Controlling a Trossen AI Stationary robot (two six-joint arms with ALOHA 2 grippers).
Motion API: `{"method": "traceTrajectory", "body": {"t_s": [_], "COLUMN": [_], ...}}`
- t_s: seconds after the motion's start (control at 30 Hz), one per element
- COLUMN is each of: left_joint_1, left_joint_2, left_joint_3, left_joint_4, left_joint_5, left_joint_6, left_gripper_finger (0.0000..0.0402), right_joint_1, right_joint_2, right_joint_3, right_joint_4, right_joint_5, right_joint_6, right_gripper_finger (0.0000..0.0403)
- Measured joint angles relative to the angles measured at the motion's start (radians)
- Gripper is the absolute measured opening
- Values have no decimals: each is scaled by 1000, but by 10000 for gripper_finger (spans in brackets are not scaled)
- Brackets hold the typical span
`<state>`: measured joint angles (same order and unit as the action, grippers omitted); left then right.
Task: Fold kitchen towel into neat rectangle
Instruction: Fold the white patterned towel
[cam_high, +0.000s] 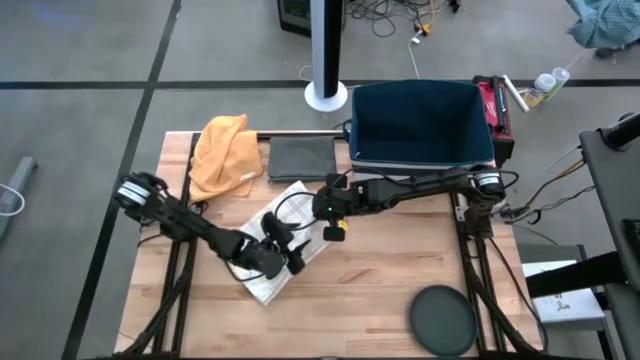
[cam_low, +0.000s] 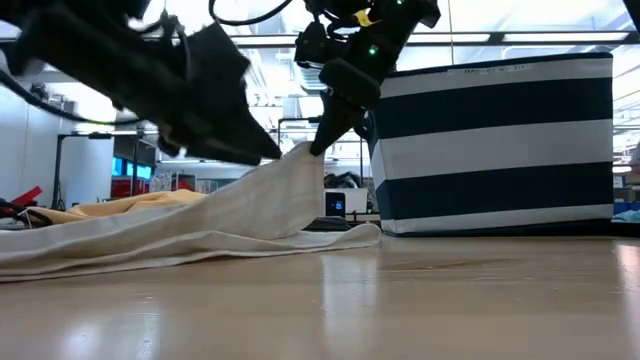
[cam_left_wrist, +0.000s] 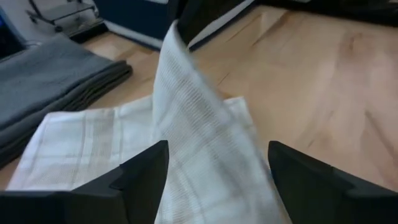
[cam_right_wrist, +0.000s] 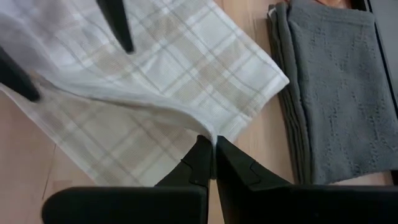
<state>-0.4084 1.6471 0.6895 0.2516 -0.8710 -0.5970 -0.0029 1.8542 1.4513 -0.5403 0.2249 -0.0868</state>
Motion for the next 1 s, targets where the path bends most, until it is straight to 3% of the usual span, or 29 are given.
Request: {"method": "traceTrajectory", "body": {"t_s": [0.2, 0.5, 0.8, 1.0], "left_joint_1": [35, 30, 27, -5], "left_joint_2": [37, 28, 39, 5], "left_joint_3": [3, 42, 108, 170], "left_joint_4": [-1, -13, -390, -509], "left_joint_5": [78, 181, 182, 264], "left_joint_6": [-40, -77, -172, -172], "left_gripper_finger": [268, 229, 225, 206], "right_joint_1": [0, -1, 0, 0], "right_joint_2": [0, 0, 0, 0], "right_joint_3": [0, 0, -1, -1], "right_joint_4": [0, 0, -10, -13], "right_joint_5": [0, 2, 2, 2], "right_joint_6": [-9, -19, -19, -19], "right_gripper_finger": [8, 8, 8, 8]}}
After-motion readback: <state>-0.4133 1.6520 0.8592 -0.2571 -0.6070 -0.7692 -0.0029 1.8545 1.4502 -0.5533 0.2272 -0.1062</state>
